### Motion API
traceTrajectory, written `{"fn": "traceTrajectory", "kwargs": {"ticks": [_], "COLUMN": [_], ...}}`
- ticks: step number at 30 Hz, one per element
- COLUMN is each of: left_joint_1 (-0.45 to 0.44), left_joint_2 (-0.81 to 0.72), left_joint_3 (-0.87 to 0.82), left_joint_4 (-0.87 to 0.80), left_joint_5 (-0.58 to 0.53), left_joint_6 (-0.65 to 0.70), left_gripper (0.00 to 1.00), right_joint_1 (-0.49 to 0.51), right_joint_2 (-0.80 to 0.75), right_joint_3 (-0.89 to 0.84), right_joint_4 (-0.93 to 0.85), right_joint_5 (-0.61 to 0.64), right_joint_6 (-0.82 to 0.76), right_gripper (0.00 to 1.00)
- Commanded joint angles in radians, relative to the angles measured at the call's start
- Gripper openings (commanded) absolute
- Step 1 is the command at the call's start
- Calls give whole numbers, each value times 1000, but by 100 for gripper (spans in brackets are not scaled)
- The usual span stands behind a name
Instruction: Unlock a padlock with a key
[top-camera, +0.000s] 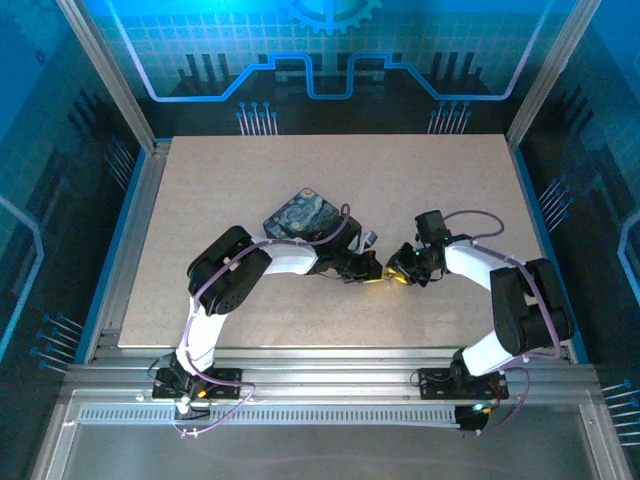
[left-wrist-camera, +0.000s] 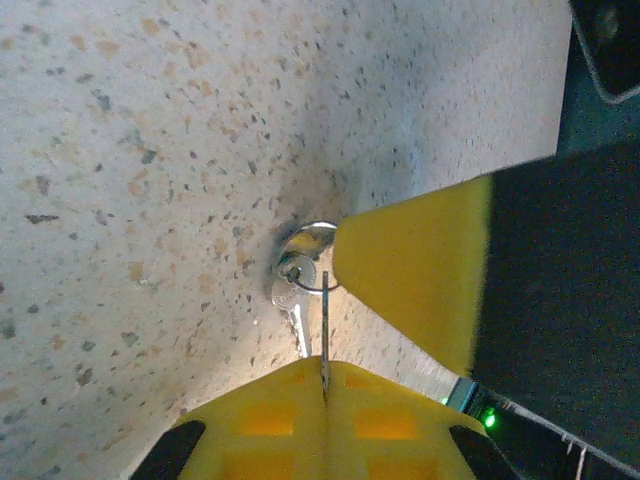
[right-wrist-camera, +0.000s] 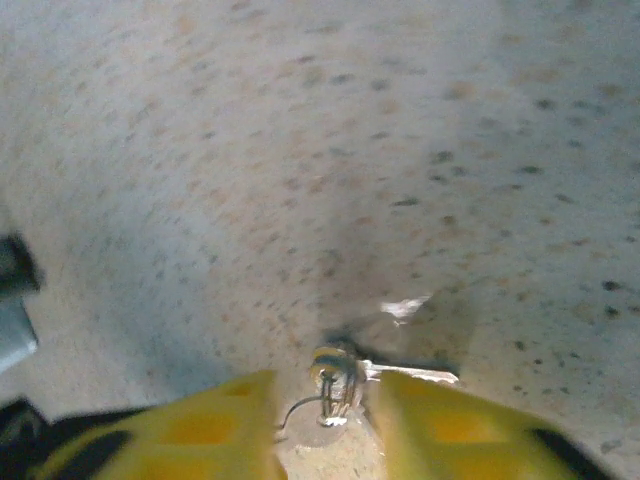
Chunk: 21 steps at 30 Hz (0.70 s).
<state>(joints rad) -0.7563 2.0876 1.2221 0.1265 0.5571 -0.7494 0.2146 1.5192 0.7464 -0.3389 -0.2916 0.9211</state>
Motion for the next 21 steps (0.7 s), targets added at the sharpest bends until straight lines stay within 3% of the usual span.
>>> {"fn": "traceTrajectory", "kwargs": {"ticks": [1,5,8,13,21], "left_joint_1": [21,52,83,142,197], "left_joint_2": [-71,-122,-149,-183,-242], "left_joint_3": [27,38,51,51,33], "left_joint_4": [-125,-258,-327,-375,-435], "left_joint_5": [108,163,217,312,335], "left_joint_6": [203,365,458,524,585], "left_gripper": [0,0,0,0,0], "right_joint_1": [-31,-65,-87,-90,-77], "right_joint_2": [-76,-121,-108,-43,-40], "right_joint_3": [20,41,20,-23,-44], "right_joint_4": [1,0,74,246,348], "right_joint_5": [-77,-185,-368,-618,-745], "right_joint_6": [-198,-415,-516,-542,-547], "right_gripper": [45,51,49,43,41]}}
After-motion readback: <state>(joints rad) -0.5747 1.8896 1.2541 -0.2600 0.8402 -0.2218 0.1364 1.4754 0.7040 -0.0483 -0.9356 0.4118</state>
